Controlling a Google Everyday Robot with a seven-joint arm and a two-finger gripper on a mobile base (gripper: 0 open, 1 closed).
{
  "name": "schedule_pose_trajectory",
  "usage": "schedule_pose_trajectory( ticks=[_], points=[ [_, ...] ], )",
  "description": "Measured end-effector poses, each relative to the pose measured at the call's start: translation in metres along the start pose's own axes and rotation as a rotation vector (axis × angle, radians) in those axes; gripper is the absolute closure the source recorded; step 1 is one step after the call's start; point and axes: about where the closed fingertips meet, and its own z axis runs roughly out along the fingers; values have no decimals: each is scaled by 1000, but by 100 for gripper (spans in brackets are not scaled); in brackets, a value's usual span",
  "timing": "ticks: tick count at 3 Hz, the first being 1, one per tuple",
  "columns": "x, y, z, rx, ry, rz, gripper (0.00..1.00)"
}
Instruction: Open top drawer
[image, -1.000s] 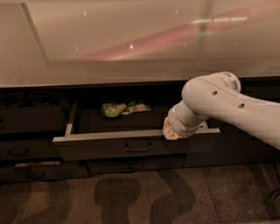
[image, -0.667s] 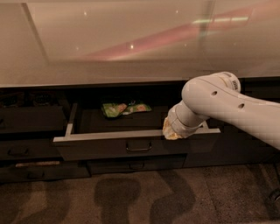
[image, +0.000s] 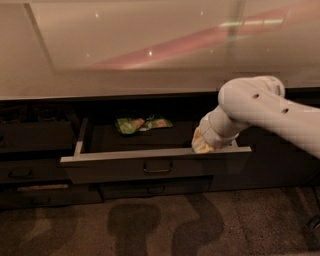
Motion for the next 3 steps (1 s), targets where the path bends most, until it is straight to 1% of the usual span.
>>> schedule_pose_trajectory(
  ticks=[1,2,3],
  points=[
    [23,-22,-17,28,22,44,100],
    [23,-22,-17,28,21,45,100],
    [45,-12,12,-32,-28,108,100]
  ],
)
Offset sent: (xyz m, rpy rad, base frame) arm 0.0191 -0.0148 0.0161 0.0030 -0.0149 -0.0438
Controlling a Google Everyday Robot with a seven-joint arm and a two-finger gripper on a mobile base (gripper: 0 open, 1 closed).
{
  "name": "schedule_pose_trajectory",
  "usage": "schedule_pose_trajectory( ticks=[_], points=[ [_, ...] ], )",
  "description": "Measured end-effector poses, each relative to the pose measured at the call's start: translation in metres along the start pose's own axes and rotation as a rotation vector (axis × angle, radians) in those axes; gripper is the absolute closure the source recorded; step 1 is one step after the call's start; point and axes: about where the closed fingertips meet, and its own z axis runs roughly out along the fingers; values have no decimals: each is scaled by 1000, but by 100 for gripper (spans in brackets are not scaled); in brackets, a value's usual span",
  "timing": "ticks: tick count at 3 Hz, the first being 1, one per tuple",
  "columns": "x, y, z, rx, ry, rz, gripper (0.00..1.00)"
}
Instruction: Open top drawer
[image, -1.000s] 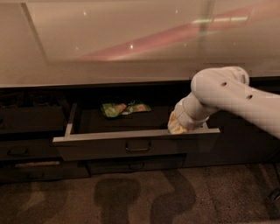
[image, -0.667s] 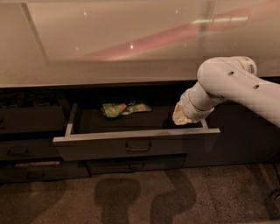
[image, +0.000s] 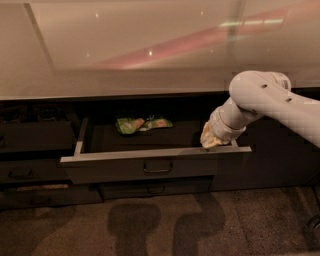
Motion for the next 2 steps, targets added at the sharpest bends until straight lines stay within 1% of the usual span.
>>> schedule_pose_trajectory(
  ticks=[1,2],
  points=[
    [19,6,26,-59,-48,54,100],
    [18,6,26,-63,-53,54,100]
  ],
)
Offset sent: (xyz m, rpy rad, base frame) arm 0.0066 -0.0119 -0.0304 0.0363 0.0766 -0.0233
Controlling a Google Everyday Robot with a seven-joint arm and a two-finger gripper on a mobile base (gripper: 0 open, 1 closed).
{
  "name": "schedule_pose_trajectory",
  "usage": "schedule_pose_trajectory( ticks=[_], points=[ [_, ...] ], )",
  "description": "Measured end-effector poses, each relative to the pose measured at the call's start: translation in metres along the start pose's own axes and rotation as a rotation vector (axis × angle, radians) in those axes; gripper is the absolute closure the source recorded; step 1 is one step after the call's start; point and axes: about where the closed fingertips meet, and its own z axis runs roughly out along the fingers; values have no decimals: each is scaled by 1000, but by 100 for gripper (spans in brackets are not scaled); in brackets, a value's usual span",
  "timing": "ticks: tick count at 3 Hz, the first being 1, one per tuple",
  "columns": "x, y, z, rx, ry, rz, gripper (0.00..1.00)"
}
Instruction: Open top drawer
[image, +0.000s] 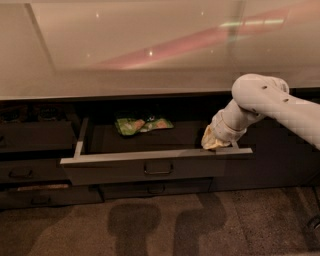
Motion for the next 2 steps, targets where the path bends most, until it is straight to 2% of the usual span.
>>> schedule_pose_trajectory(
  ticks=[2],
  points=[
    [-6,2,1,-13,-9,-12,100]
  ],
)
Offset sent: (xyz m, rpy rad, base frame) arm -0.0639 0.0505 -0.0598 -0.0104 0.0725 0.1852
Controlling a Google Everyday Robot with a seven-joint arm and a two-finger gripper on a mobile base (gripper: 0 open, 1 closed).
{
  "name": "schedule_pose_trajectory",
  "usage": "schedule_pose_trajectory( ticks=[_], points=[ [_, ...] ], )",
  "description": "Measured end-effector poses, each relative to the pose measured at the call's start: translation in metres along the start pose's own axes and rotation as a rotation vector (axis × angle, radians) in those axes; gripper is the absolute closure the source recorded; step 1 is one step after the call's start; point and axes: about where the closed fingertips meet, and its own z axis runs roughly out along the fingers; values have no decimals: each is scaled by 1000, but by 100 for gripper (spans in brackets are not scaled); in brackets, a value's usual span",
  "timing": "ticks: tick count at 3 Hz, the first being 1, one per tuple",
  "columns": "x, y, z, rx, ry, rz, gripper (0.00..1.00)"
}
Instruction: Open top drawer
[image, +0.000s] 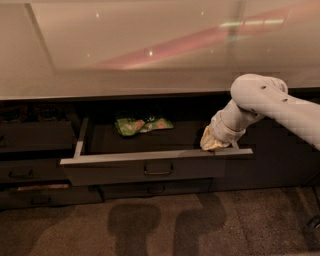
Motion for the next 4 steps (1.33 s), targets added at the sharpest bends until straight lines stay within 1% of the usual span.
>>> schedule_pose_trajectory(
  ticks=[1,2,3,4],
  points=[
    [-2,5,1,-4,2,-7,100],
    [-8,29,1,22,23,-60,100],
    [-8,27,-2,22,23,-60,100],
    [-12,62,19,-22,23,-79,100]
  ],
)
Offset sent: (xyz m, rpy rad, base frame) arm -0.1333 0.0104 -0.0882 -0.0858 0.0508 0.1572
